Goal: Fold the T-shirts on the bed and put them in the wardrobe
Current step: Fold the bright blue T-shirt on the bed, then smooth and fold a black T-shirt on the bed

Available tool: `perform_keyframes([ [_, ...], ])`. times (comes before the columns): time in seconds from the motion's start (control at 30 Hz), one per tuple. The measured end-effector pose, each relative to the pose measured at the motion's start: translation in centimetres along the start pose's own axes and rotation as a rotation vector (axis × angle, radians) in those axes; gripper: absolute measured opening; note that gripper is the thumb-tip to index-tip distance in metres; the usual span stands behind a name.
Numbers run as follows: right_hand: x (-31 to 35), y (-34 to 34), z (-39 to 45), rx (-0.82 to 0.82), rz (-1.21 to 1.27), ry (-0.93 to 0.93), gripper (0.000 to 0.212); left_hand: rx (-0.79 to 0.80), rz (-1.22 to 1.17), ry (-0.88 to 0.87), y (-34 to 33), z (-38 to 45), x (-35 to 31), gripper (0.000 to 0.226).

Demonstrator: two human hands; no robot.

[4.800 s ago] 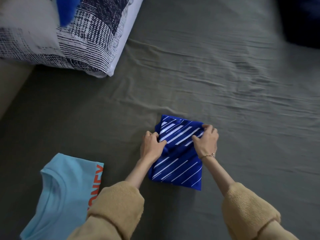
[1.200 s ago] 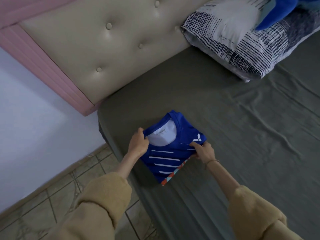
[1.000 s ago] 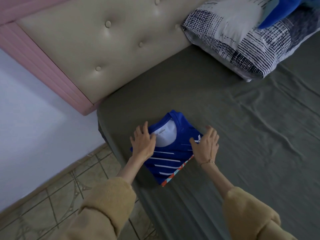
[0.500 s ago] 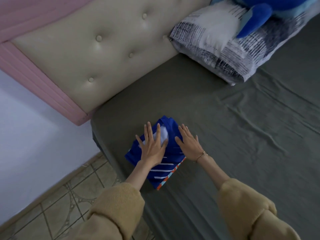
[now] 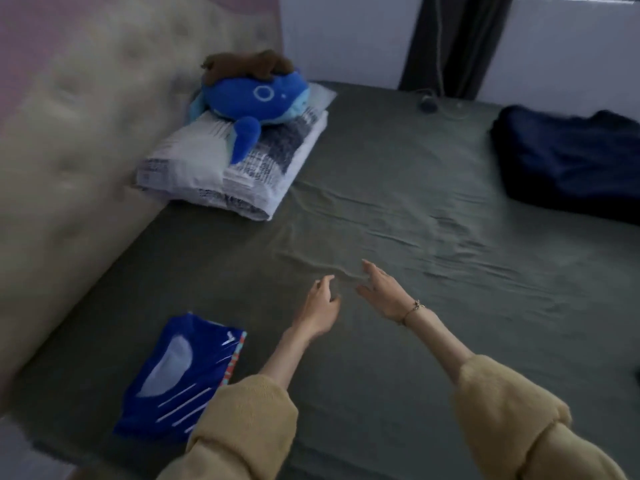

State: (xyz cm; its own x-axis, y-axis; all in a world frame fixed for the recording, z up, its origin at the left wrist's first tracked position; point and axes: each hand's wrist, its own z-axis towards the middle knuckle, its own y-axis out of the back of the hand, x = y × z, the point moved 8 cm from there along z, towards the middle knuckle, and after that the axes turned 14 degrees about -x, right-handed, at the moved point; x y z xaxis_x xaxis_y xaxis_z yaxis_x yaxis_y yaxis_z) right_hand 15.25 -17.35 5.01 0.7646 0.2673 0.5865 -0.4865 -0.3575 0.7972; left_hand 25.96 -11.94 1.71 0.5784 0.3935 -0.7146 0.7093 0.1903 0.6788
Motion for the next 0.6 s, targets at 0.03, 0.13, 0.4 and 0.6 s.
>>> perform_keyframes([
  [0.03, -2.3, 2.0, -0.9, -0.025, 0.012, -0.057, 0.062, 0.041, -0.005, -0.023, -1.7, -0.4, -2.2, 0.048],
  [0.13, -8.7, 7.5, -4.6, -0.110, 0.039, -0.196, 0.061, 0.129, -0.022, -0.084, -6.4, -1.7, -8.3, 0.047],
  [0.4, -26.5, 19.3, -18.3, -0.301, 0.123, -0.545, 0.058, 0.387, 0.053, -0.288, -21.0, -8.2, -23.5, 0.043],
  [0.6, -37.8, 24.2, -27.6, -0.345, 0.133, -0.709, 0.058, 0.554, 0.112, -0.375, -32.7, -15.6, -31.6, 0.042],
])
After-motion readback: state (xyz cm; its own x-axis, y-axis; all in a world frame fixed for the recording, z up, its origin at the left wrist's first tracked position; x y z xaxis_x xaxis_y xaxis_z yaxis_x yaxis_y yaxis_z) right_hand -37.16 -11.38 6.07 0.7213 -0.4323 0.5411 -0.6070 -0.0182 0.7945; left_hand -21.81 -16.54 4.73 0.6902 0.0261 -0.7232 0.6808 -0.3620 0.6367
